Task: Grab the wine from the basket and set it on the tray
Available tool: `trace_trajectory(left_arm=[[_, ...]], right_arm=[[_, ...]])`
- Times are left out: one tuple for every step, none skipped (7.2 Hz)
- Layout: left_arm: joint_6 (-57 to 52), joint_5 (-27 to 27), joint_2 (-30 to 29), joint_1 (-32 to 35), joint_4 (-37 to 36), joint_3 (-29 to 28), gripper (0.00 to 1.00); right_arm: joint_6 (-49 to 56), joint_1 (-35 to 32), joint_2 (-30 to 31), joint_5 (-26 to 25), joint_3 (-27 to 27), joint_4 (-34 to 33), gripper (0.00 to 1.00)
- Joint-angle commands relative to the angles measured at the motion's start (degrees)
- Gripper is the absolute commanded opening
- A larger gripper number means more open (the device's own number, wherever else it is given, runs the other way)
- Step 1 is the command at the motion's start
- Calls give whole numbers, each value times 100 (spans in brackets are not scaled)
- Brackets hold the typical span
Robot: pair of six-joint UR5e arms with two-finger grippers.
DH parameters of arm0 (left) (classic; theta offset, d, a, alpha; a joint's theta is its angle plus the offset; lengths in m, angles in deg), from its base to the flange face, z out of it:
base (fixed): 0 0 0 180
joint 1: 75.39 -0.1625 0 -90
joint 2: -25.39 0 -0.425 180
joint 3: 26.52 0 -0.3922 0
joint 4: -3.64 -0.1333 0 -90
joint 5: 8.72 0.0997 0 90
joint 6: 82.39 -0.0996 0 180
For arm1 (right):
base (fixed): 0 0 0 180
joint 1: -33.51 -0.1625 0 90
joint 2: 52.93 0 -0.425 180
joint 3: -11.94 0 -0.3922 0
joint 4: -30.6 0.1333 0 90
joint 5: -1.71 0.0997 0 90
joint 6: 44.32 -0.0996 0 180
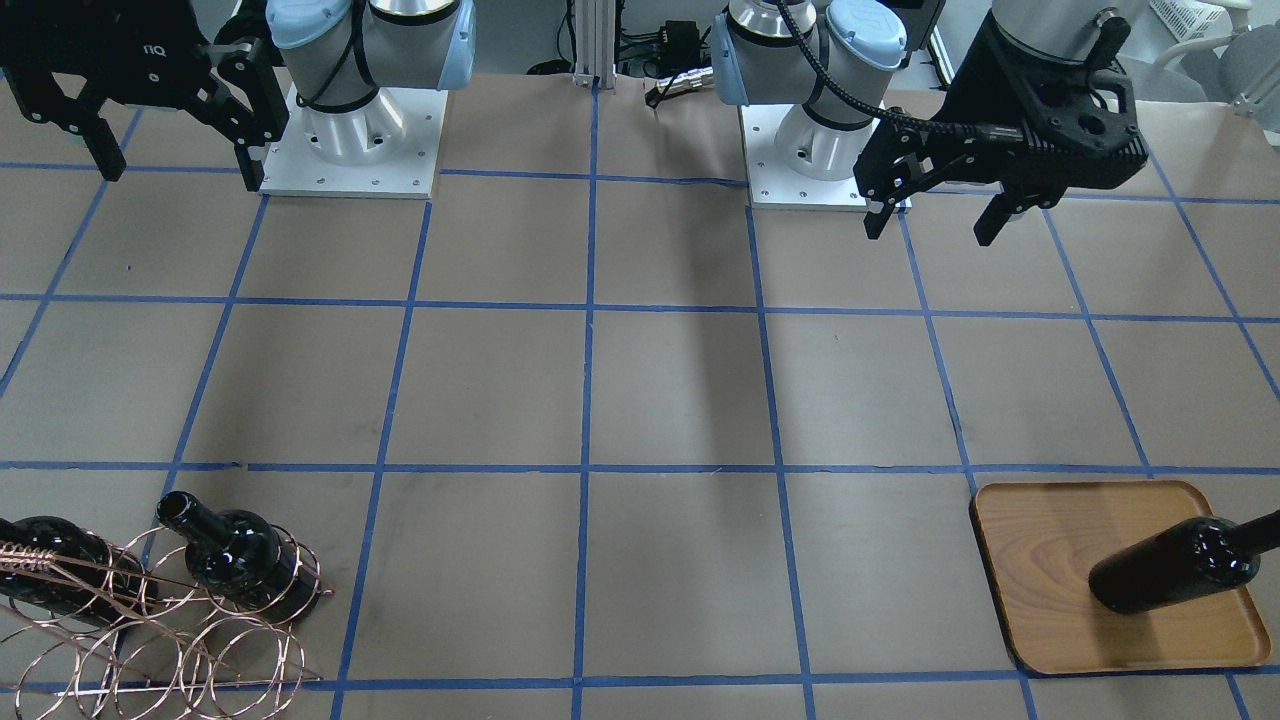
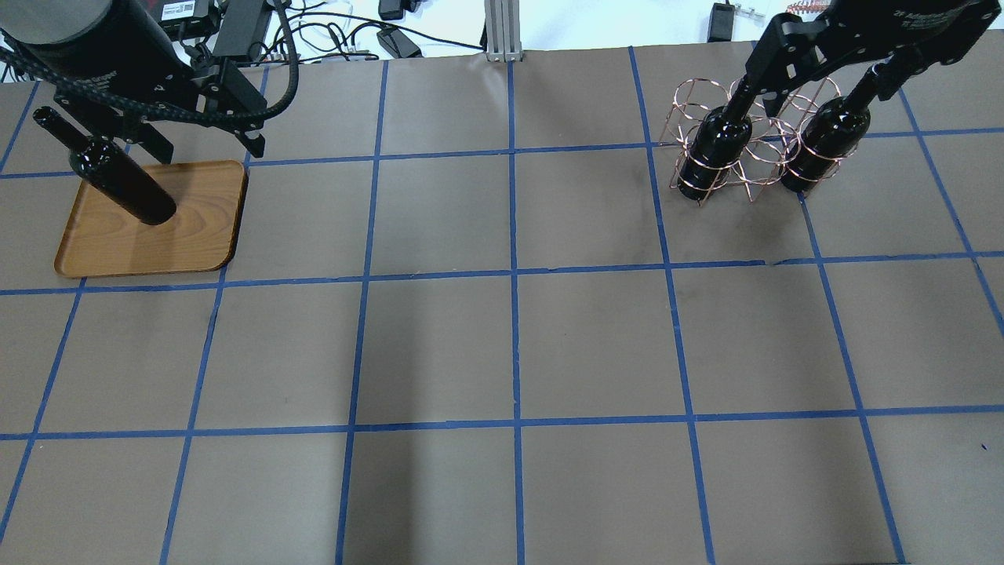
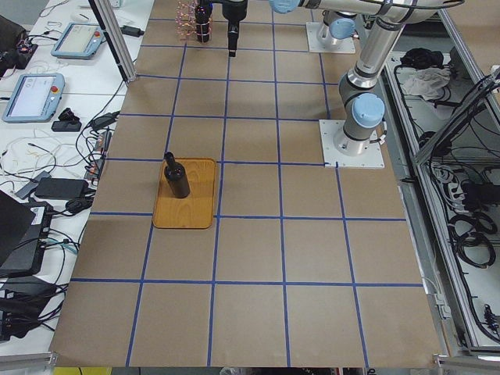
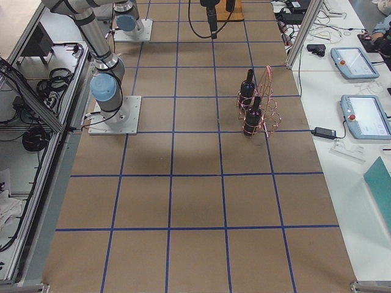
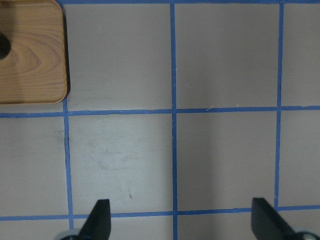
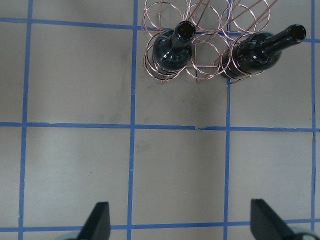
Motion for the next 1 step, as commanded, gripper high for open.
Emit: trace_trajectory(left_arm=[[-43, 17, 36, 10, 1, 45, 100]], right_arm=[[0, -3, 5, 7, 0, 2, 100]])
